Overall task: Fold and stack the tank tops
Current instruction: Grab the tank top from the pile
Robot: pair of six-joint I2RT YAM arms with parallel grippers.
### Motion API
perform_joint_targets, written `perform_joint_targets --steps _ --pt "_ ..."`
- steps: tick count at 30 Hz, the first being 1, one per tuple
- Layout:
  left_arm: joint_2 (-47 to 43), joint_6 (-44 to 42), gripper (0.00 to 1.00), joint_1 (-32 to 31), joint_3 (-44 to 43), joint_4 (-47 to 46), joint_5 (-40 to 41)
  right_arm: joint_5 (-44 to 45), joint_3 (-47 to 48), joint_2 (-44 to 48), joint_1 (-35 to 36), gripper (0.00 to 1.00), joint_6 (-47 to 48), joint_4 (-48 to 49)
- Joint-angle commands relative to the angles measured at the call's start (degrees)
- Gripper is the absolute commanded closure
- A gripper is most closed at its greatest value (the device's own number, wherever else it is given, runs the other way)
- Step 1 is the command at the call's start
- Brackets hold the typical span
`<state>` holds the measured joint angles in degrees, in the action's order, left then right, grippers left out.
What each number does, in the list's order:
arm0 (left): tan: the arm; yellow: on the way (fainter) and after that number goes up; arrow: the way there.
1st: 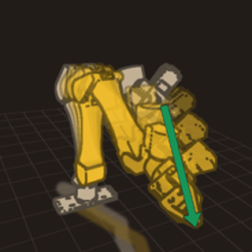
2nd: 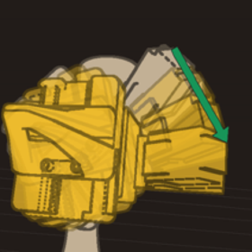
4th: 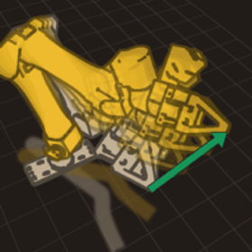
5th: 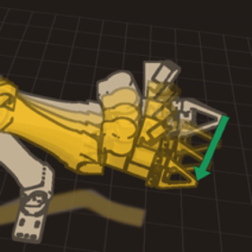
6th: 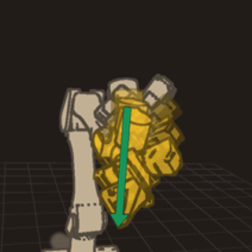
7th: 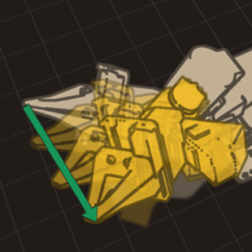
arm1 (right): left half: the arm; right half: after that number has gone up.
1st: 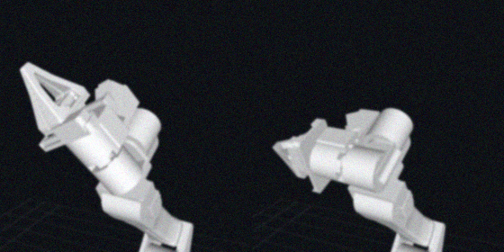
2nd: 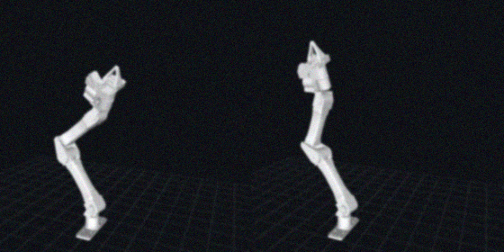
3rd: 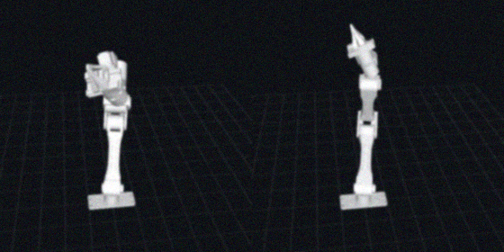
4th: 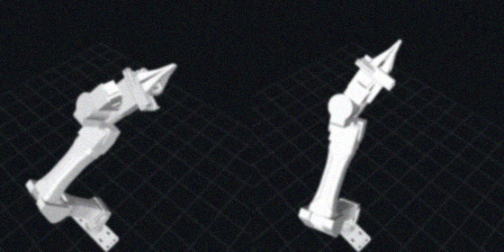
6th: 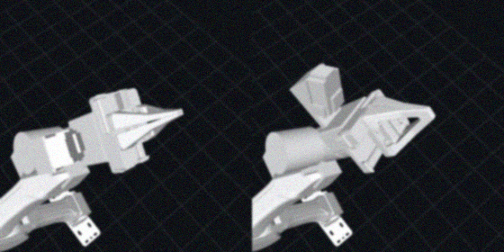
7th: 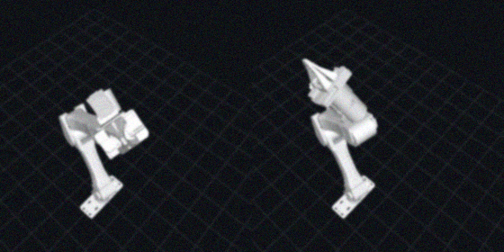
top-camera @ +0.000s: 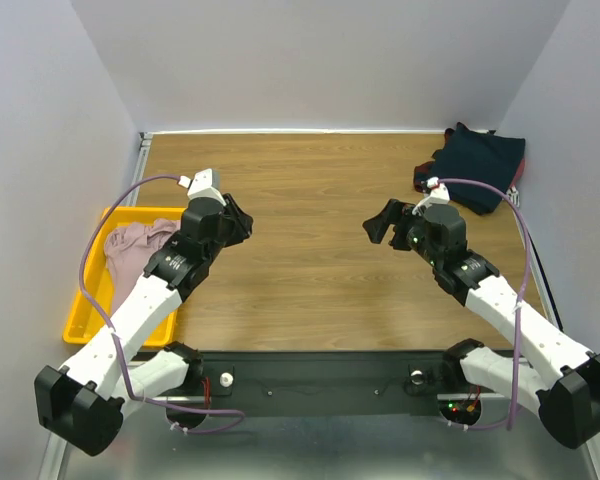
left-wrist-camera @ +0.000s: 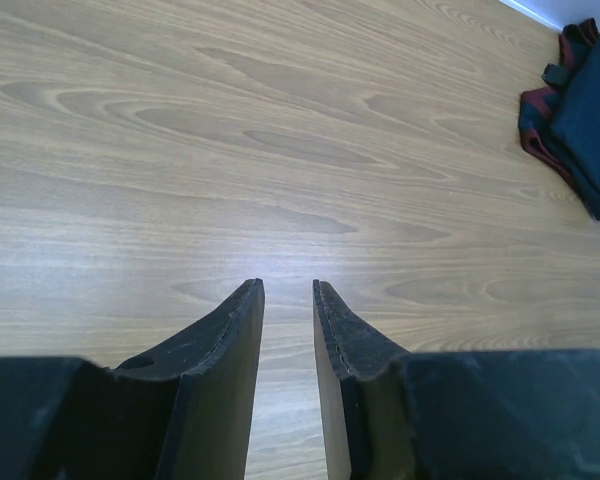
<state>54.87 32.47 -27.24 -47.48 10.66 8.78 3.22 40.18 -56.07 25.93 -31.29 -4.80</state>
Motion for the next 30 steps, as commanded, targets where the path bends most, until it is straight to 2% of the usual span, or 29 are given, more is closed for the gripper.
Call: perform_joint_targets --steps 1,7,8,11,12,15,16,19,20,24,27,30 --pt "-2.0 -0.7 0.62 0.2 -1.3 -0.4 2.2 1.4 2.6 -0.4 0.0 0.00 0.2 -0.5" --pt "-1.8 0.4 0.60 0.3 -4.0 2.9 6.6 1.5 3.0 -1.0 0.0 0.00 0.6 -2.1" --pt "-1.0 1.6 0.48 0.3 -5.5 4.8 8.0 1.3 3.0 -1.1 0.0 0.00 0.6 -2.1" --pt "1.5 5.4 0.48 2.5 -10.1 11.4 14.7 0.8 3.3 -1.7 0.0 0.00 0.5 -2.8" --pt "2.1 6.3 0.48 5.2 -11.9 13.2 18.5 1.1 3.4 -1.8 0.0 0.00 0.4 -2.8" --pt "2.7 9.4 0.48 13.1 -12.4 17.6 20.8 1.3 3.1 -2.2 0.0 0.00 0.1 -3.3" --pt "2.5 10.5 0.48 20.1 -11.2 18.3 19.5 1.1 3.1 -2.3 0.0 0.00 0.1 -3.3" --pt "1.6 11.0 0.48 30.7 -6.3 17.7 15.5 0.4 3.2 -3.1 0.0 0.00 -0.1 -3.4" --pt "1.6 10.9 0.48 36.8 -4.7 15.7 14.1 0.0 3.2 -3.3 0.1 0.00 -0.1 -3.4" --pt "7.0 12.2 0.48 47.2 1.2 11.1 9.3 -1.5 3.4 -4.3 0.0 0.00 -0.4 -3.4" --pt "14.3 13.8 0.50 51.0 3.2 5.6 5.2 -1.9 3.7 -5.0 0.0 0.00 -0.4 -3.4" --pt "22.1 15.5 0.50 51.2 1.7 4.5 5.5 -3.0 3.8 -6.1 0.0 0.00 -0.4 -3.4"
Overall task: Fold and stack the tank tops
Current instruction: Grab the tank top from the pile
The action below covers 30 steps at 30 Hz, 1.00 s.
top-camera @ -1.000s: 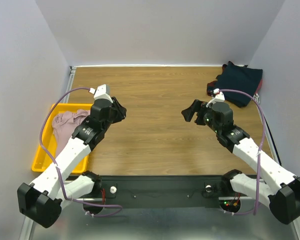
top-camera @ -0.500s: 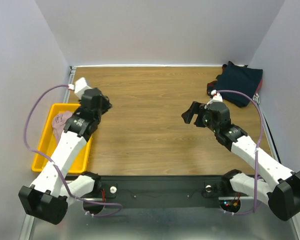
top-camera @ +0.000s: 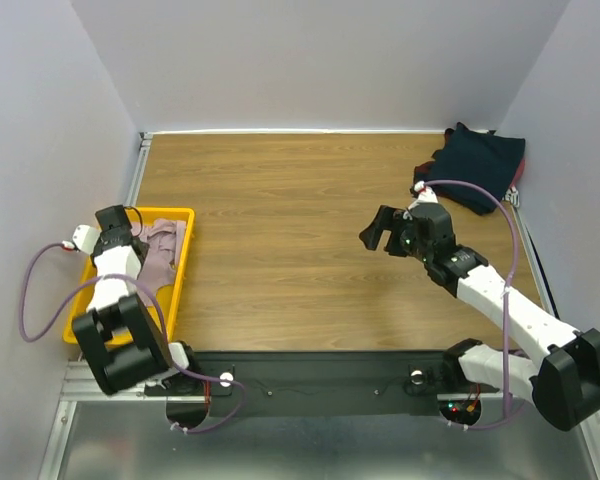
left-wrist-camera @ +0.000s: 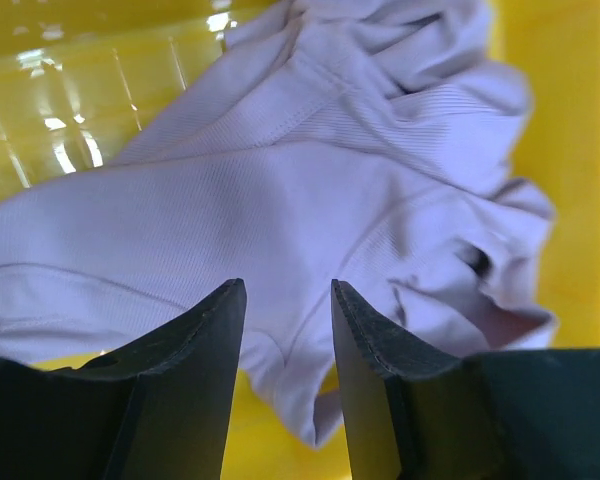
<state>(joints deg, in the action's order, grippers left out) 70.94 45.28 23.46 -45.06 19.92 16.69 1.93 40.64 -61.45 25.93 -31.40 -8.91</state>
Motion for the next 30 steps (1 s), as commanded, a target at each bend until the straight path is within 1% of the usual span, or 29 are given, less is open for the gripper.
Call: perform_joint_targets --steps 1,4,7,8,10,12,13,16,17,19,21,22,25,26,27,28,30 --pt "7.5 3.0 0.50 0.4 -0.7 -5.2 -2.8 -3.8 3.5 -1.1 0.0 0.00 -0.2 0.7" --pt "11.7 3.9 0.50 0.4 0.1 -6.7 -3.2 -4.5 3.5 -1.5 0.0 0.00 -0.4 0.7" --pt "13.3 3.9 0.66 0.4 1.1 -8.1 -3.8 -4.7 3.4 -1.3 0.0 0.00 -0.6 0.7" --pt "13.6 3.9 0.76 0.4 1.2 -8.4 -3.9 -4.8 3.5 -1.0 0.0 0.00 -0.6 0.7" --pt "13.8 3.9 0.81 0.4 1.1 -8.4 -3.8 -5.3 3.6 -1.0 0.0 0.00 -0.7 0.7" --pt "13.2 3.1 0.97 0.4 0.7 -8.2 -4.3 -5.7 3.8 -0.9 0.0 0.00 -0.6 0.8" --pt "12.7 2.8 1.00 0.4 0.2 -7.9 -4.1 -5.8 3.9 -0.9 0.0 0.00 -0.6 0.7" --pt "7.8 0.1 1.00 0.4 -2.8 -7.0 -4.2 -6.3 4.2 -0.5 0.0 0.00 -0.6 0.7" --pt "4.5 -2.1 1.00 0.2 -3.7 -6.8 -4.3 -6.6 4.2 -0.4 0.0 0.00 -0.5 0.7" --pt "1.0 -4.4 1.00 -0.3 -6.1 -6.6 -4.9 -6.8 4.4 -0.3 0.0 0.00 -0.4 0.7" --pt "-4.0 -7.2 1.00 -0.7 -10.4 -5.9 -6.3 -7.2 4.9 -0.6 0.0 0.00 -0.4 0.6" --pt "-5.5 -8.0 1.00 -1.6 -14.1 -5.4 -7.3 -7.4 5.1 -0.8 0.0 0.00 -0.4 0.7" --pt "-9.3 -11.1 1.00 -4.2 -20.7 -4.3 -7.7 -7.6 5.9 -1.0 0.0 0.00 -0.4 0.7" --pt "-9.7 -11.9 1.00 -7.3 -25.9 -3.5 -8.0 -7.7 6.1 -1.0 0.0 0.00 -0.4 0.7" --pt "-9.6 -12.4 1.00 -9.2 -28.7 -3.0 -7.9 -7.7 6.5 -1.0 0.0 0.00 -0.3 0.7" --pt "-9.3 -13.5 1.00 -14.9 -34.7 -1.8 -6.8 -7.4 6.7 -1.0 0.0 0.00 -0.3 0.7" --pt "-7.4 -14.9 1.00 -21.9 -40.7 -1.0 -3.9 -6.8 7.4 -1.0 0.0 0.00 -0.2 0.7"
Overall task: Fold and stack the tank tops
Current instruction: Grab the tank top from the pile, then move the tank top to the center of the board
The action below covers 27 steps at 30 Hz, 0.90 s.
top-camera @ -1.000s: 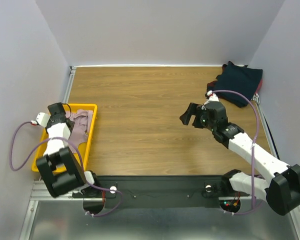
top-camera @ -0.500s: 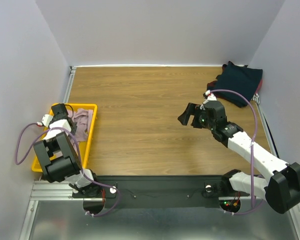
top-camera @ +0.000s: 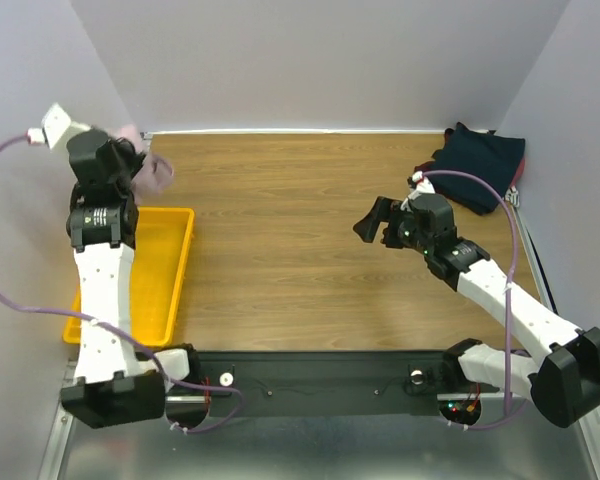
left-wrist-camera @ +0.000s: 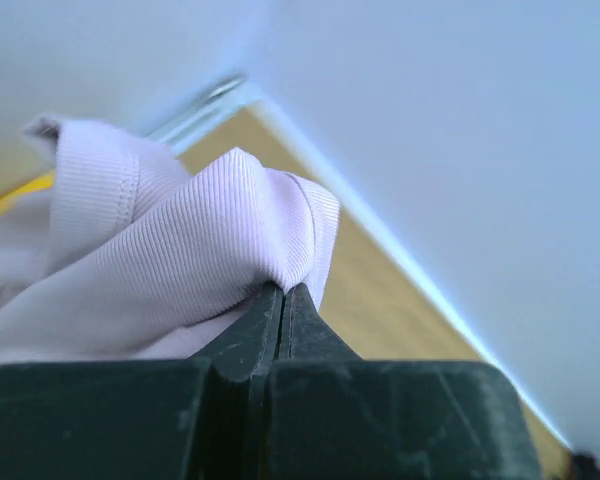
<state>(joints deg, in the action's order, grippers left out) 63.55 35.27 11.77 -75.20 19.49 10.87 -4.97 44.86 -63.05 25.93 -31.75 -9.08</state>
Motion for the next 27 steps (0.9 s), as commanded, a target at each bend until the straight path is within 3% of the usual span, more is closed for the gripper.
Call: perform_joint_targets --steps 1,2,5,6,9,11,12,13,14,16,20,27 --pt "1.0 -6.2 1.00 -14.0 -16.2 0.0 2.7 1.4 3.5 0.6 0.0 0.00 0.2 0.9" --pt "3.3 -6.7 1.00 -20.6 -19.1 0.7 3.3 1.9 3.7 0.8 0.0 0.00 0.3 0.9" --pt "6.8 -8.4 1.00 -30.4 -27.7 2.8 8.0 4.6 4.5 1.3 0.0 0.00 0.1 0.9" --pt "8.3 -8.7 1.00 -36.0 -28.9 3.1 9.4 4.6 4.8 1.5 0.0 0.00 0.0 0.9" --pt "10.3 -8.5 1.00 -44.8 -29.1 2.8 12.6 9.1 4.7 2.9 0.0 0.00 -0.9 0.9" --pt "10.3 -7.4 1.00 -46.3 -24.1 1.4 11.8 11.6 4.1 4.4 -0.1 0.00 -1.2 0.9" --pt "9.8 -6.7 0.95 -46.5 -21.0 0.1 11.0 12.4 3.9 5.0 0.0 0.00 -1.4 0.9" --pt "8.4 -5.5 0.83 -46.5 -17.4 -1.5 10.4 13.0 3.6 5.6 0.0 0.00 -1.4 0.9" --pt "7.6 -4.7 0.62 -46.4 -9.9 -4.4 10.9 13.8 3.0 6.7 0.0 0.00 -1.4 0.9" --pt "5.8 -2.9 0.46 -45.6 -3.8 -6.5 10.7 14.5 2.3 7.5 0.0 0.00 -1.0 0.9" --pt "3.9 -1.5 0.41 -40.3 6.9 -11.0 3.5 14.2 1.0 6.9 -0.1 0.00 -0.7 0.9" --pt "4.3 -1.1 0.46 -40.2 16.7 -13.2 -1.7 11.0 -1.8 2.1 0.1 0.00 -2.1 1.6"
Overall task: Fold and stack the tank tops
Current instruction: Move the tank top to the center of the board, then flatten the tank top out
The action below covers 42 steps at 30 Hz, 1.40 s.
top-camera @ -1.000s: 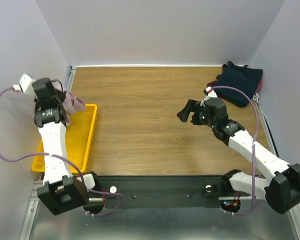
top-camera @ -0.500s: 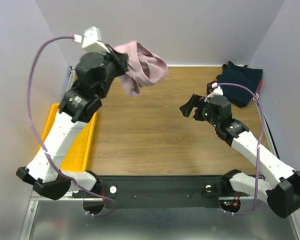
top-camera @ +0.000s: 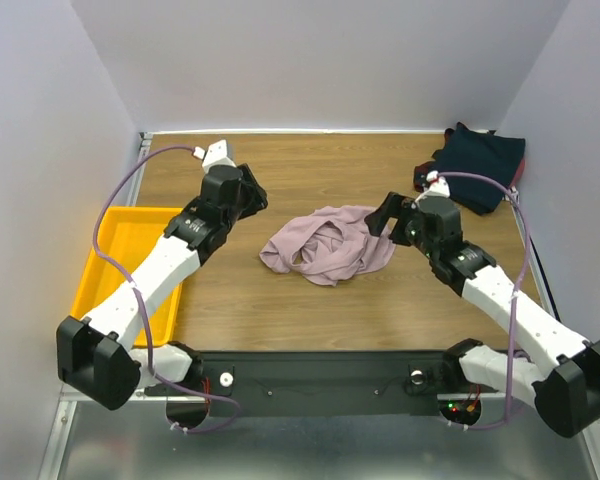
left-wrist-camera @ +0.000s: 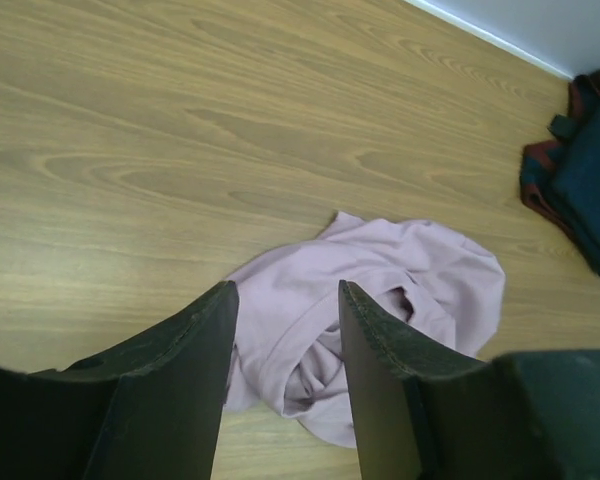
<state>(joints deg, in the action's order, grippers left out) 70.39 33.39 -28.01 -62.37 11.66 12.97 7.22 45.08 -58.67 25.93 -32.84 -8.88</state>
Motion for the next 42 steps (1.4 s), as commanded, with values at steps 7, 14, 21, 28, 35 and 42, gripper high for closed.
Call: perform_joint_targets --steps 7,14,21,28,35,42 --pt "-1.6 4.7 0.60 -0.6 17.5 -10.1 -7.9 -4.1 -6.3 -5.7 4.0 0.14 -2.3 6.2" --pt "-0.5 5.9 0.68 -0.5 25.7 -15.2 -10.5 5.7 0.6 -15.6 20.0 0.28 0.1 6.5" --pt "1.5 6.1 0.68 -0.1 28.1 -18.5 -12.5 3.2 10.3 -28.7 25.5 0.33 7.2 11.8" --pt "5.1 6.0 0.68 0.8 28.8 -21.1 -16.7 -1.2 14.6 -36.8 25.9 0.33 10.0 15.7" --pt "6.6 7.1 0.62 0.9 30.3 -22.6 -18.1 -2.7 16.5 -42.0 26.6 0.38 8.9 17.1" --pt "6.2 6.9 0.54 0.8 31.3 -23.6 -18.9 -0.6 17.9 -45.7 26.8 0.57 7.4 17.3"
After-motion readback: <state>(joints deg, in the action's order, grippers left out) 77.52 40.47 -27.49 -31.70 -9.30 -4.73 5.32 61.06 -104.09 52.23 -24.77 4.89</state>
